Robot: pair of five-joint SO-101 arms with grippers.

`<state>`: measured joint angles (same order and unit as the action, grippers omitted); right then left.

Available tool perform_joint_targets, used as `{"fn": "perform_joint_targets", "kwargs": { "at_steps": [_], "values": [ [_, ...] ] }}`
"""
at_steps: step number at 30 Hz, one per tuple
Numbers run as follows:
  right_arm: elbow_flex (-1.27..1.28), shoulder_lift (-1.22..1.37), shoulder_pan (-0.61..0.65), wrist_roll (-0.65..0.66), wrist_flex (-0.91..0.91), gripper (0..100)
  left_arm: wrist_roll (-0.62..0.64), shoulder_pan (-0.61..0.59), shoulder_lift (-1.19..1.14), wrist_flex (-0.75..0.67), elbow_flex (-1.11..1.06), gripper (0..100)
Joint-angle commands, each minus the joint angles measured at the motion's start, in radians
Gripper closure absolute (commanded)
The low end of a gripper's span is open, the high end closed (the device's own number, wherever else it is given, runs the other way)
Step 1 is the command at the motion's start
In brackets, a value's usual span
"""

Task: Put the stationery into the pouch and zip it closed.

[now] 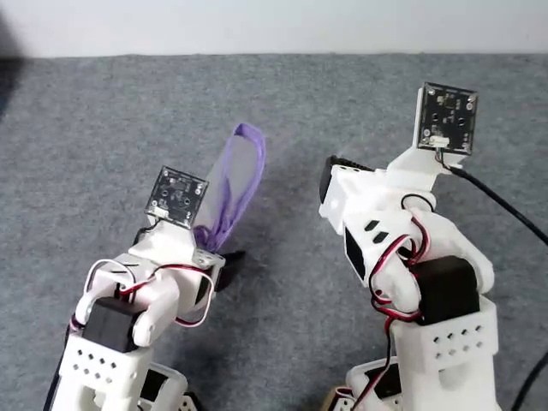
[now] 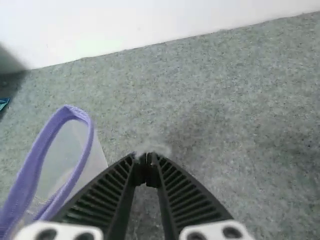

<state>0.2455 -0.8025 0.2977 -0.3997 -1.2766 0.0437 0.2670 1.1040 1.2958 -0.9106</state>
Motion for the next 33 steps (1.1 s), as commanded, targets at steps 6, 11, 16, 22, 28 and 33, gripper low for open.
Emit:
{"fn": "perform_joint_targets", "kwargs": {
  "at_steps": [6,11,16,22,28,33],
  "values": [
    [-0.054,0.002,-0.012,-0.008,-0.058,99.1,0.025,0.143,-0.002,0.049,0.205,74],
    [-0.092,-0.025,-0.012,-0.002,-0.148,99.0,0.018,0.158,-0.002,0.109,0.252,74],
    [-0.100,-0.064,-0.013,0.080,-0.226,99.0,0.018,0.161,0.002,0.198,0.268,74],
    [-0.097,-0.088,-0.090,0.117,-0.257,99.0,0.018,0.167,0.000,0.275,0.381,74],
    [-0.066,-0.076,-0.130,0.176,-0.338,99.0,0.021,0.160,0.000,0.299,0.386,76],
    [0.083,-0.012,-0.128,0.242,-0.400,99.0,0.023,0.160,0.000,0.299,0.386,82]
  ]
}}
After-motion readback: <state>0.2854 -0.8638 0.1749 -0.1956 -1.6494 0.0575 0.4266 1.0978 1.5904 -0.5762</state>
